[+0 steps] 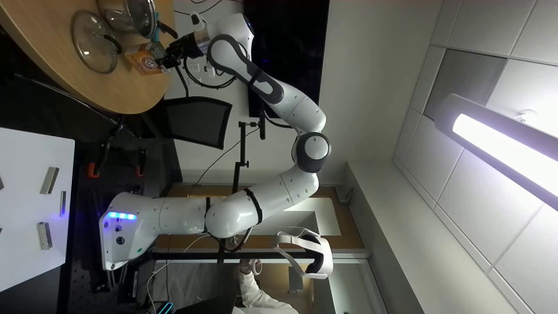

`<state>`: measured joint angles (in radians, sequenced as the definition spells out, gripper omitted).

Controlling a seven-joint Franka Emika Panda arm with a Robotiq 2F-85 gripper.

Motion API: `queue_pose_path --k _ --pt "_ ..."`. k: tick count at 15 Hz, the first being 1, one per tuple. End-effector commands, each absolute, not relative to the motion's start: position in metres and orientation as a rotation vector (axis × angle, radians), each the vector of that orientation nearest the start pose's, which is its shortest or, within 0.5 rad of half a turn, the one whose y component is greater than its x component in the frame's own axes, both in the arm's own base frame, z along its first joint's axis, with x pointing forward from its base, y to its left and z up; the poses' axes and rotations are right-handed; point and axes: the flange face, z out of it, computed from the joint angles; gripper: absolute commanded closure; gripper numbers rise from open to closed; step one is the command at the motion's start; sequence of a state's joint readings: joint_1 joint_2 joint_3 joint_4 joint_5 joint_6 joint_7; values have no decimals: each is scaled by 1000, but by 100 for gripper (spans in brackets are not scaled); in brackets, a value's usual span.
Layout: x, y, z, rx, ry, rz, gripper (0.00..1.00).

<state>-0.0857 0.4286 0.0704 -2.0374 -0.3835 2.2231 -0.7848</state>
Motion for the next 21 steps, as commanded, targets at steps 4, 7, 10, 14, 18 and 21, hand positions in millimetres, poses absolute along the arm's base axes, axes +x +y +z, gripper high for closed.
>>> queue_pose_path --k 4,7,10,14,18,21 --pt "557 -34 204 -2796 -1603 458 73" --pt "554 -37 199 -2803 -1603 439 73" --pt "554 -38 198 -2812 -1602 407 73" --pt "552 -37 196 -2804 -1624 386 73" --pt "549 -37 194 -2795 -1632 400 17" --pt "547 -36 192 -2796 -1635 399 0"
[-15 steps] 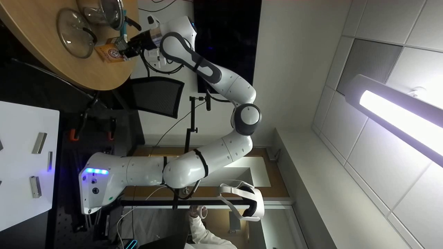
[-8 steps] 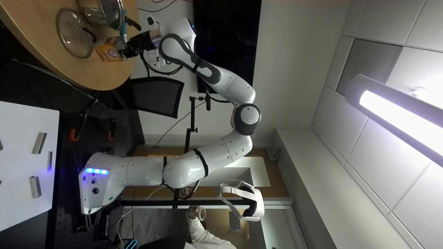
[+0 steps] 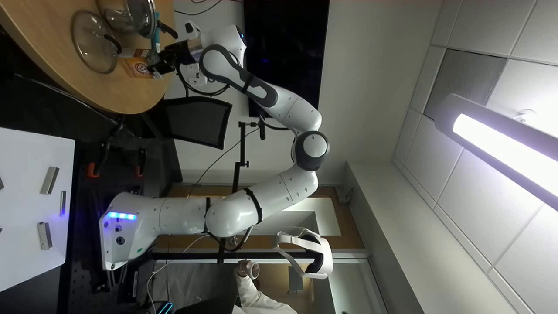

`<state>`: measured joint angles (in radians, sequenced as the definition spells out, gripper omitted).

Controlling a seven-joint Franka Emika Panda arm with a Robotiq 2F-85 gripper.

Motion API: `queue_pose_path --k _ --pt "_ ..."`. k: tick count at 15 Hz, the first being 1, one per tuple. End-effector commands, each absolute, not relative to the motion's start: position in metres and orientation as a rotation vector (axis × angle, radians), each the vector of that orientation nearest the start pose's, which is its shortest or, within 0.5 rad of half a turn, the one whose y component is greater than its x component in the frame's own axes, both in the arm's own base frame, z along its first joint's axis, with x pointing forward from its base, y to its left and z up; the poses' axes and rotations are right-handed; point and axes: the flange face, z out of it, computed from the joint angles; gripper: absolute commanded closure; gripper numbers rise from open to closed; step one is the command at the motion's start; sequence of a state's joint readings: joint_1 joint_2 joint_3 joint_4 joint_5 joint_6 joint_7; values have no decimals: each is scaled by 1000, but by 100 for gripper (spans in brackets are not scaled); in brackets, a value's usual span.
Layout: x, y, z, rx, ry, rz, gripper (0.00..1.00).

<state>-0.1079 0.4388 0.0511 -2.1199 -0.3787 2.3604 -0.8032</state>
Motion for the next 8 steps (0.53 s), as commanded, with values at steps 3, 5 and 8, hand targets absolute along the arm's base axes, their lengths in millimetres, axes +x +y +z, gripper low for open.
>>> queue_pose_path --k 3,5,8 --pt "546 -37 195 -2805 -1634 400 0" --pt "546 -37 205 -2820 -1629 396 0" --pt "549 -38 233 -2875 -1614 352 0"
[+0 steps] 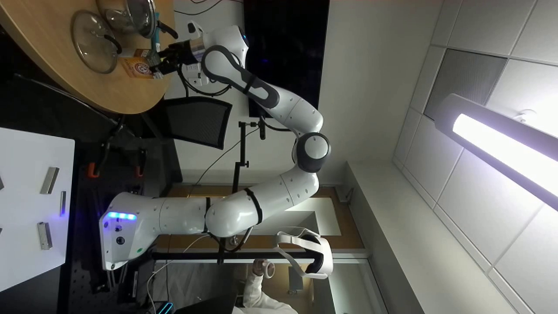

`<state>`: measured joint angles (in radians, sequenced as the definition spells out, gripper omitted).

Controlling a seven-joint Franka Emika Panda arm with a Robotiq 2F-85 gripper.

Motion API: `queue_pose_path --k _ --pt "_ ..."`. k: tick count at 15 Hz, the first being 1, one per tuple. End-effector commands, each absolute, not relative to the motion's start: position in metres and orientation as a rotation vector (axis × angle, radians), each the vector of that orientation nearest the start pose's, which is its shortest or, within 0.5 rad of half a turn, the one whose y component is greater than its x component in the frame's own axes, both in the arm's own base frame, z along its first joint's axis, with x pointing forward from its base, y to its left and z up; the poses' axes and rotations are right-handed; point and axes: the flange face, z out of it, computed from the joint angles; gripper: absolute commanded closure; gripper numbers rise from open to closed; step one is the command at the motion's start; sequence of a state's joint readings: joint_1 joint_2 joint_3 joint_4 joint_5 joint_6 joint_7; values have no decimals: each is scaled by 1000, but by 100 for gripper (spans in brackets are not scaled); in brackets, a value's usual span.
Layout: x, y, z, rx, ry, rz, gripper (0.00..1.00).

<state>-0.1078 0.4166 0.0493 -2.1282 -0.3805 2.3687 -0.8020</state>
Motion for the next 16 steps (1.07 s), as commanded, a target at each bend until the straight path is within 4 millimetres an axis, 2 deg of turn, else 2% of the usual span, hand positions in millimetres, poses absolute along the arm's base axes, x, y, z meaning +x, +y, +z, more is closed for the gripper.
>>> queue_pose_path --k 1,5,10,13,16 --pt "550 -38 246 -2883 -1611 330 0" --pt "552 -32 303 -2917 -1566 219 0" --pt "546 -11 359 -2999 -1281 81 0" --pt "542 6 378 -3097 -995 22 0" --pt "538 24 386 -3179 -736 -22 0"
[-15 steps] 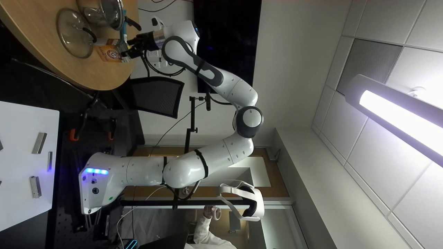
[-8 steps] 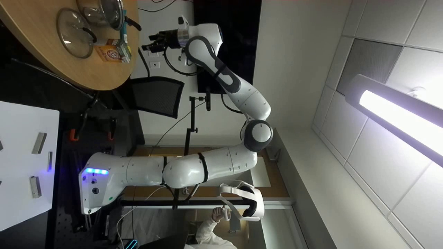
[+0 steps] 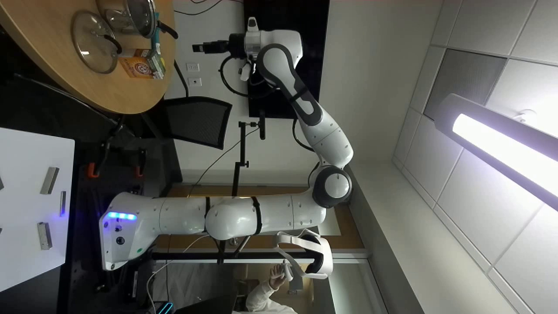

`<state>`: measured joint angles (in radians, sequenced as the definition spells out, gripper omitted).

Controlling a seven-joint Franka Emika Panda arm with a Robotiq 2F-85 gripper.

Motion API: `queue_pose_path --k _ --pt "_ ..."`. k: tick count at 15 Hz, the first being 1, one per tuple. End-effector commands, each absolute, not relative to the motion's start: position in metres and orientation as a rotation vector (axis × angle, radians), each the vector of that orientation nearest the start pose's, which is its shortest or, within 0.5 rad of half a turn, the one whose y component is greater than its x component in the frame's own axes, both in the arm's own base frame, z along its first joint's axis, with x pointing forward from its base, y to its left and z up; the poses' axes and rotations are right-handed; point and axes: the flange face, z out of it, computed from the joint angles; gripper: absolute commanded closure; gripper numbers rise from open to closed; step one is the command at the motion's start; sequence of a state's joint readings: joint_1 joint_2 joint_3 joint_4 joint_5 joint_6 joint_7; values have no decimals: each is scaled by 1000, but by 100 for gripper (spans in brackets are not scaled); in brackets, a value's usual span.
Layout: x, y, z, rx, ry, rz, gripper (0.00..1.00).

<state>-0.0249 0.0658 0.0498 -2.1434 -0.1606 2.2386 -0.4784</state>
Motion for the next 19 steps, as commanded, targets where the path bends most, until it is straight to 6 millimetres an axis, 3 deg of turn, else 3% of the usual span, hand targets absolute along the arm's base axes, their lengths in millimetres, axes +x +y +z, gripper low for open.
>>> queue_pose_path --k 1,5,8,9,12,19 --pt "536 31 385 -3196 -645 -31 0" --pt "523 53 374 -3224 -283 -32 0" --pt "507 66 358 -3153 -104 55 0" --pt "525 62 359 -3179 -213 26 0" --pt "517 66 349 -3162 -155 62 0" --pt "516 65 351 -3160 -151 57 0"
